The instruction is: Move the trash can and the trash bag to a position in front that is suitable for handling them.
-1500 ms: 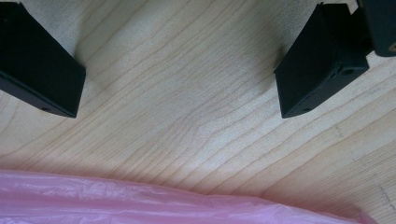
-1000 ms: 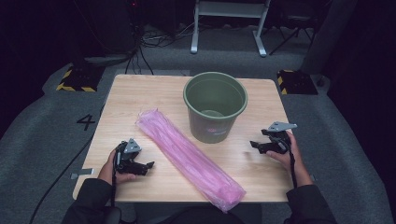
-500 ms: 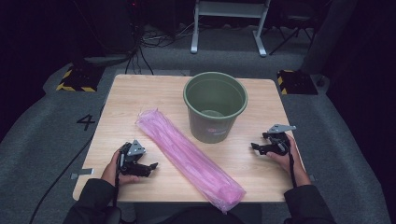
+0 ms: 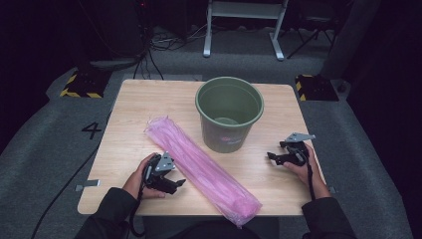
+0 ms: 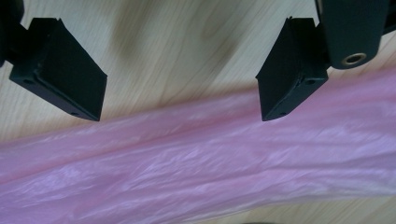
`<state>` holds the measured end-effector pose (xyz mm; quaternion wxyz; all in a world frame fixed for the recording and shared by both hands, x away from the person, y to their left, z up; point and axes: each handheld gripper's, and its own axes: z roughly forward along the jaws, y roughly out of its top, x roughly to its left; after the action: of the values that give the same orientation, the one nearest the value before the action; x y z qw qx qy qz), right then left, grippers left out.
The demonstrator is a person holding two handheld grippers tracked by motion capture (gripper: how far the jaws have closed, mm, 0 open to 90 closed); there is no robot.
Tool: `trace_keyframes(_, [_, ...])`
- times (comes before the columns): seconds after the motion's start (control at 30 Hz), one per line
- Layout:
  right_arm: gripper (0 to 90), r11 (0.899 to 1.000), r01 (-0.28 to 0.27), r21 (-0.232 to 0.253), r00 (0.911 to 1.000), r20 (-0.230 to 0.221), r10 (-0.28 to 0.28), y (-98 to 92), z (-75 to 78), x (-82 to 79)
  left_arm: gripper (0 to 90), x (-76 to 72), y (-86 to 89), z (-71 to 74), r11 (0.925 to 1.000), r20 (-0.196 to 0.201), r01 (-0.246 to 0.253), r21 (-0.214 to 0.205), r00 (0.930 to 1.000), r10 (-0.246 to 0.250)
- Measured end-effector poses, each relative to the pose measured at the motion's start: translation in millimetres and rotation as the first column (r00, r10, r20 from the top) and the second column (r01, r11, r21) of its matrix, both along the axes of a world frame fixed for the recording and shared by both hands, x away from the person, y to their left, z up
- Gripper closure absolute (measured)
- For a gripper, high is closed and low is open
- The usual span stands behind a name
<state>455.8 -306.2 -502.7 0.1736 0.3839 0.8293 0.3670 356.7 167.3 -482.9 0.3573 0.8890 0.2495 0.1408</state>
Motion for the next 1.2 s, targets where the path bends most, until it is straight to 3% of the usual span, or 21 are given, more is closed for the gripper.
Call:
trace_keyframes(0.13, [21.0,1.000,0.001,0.001,1.0000,0.000,-0.001,0.1,0.0,0.0,15.7,1.2,-14.4,1.6,0.9991,0.002,0.043,0.004,0.9991,-0.043])
trace_keyframes(0.27, [21.1,1.000,0.001,0.000,1.0000,-0.001,-0.001,0.1,0.0,-0.2,15.6,4.2,-40.3,0.3,0.9899,-0.022,0.140,0.023,0.9900,-0.139])
trace_keyframes(0.33, [21.1,1.000,0.001,0.000,1.0000,-0.001,-0.001,0.1,0.0,-0.3,15.8,5.1,-49.8,-3.8,0.9861,-0.034,0.159,0.049,0.9869,-0.157])
trace_keyframes(0.47, [21.1,1.000,0.003,0.000,1.0000,-0.001,-0.003,0.2,0.0,-0.4,16.3,9.8,-61.2,-8.6,0.9802,-0.053,0.193,0.045,0.9803,-0.191])
trace_keyframes(0.57, [21.1,1.000,0.005,0.000,1.0000,-0.001,-0.005,0.3,0.0,-0.5,16.7,12.4,-64.7,-9.5,0.9793,-0.062,0.196,0.053,0.9794,-0.192])
trace_keyframes(0.97, [21.1,1.000,0.005,0.001,1.0000,-0.001,-0.005,0.3,0.0,-0.6,16.9,32.5,-83.6,-14.6,0.9722,-0.095,0.234,0.005,0.9679,-0.233])
trace_keyframes(1.03, [21.1,1.000,0.006,0.000,1.0000,-0.001,-0.006,0.3,-0.1,-0.7,18.2,33.1,-83.9,-14.7,0.9730,-0.095,0.231,0.004,0.9687,-0.229])
trace_keyframes(1.13, [21.1,1.000,0.006,0.001,1.0000,-0.001,-0.006,0.4,-0.1,-0.7,27.1,37.1,-84.6,-12.9,0.9766,-0.095,0.215,0.003,0.9723,-0.214])
trace_keyframes(1.2, [21.1,1.000,0.006,0.001,1.0000,-0.001,-0.006,0.4,0.0,-0.7,27.3,38.1,-83.7,-12.5,0.9776,-0.095,0.210,0.005,0.9733,-0.209])
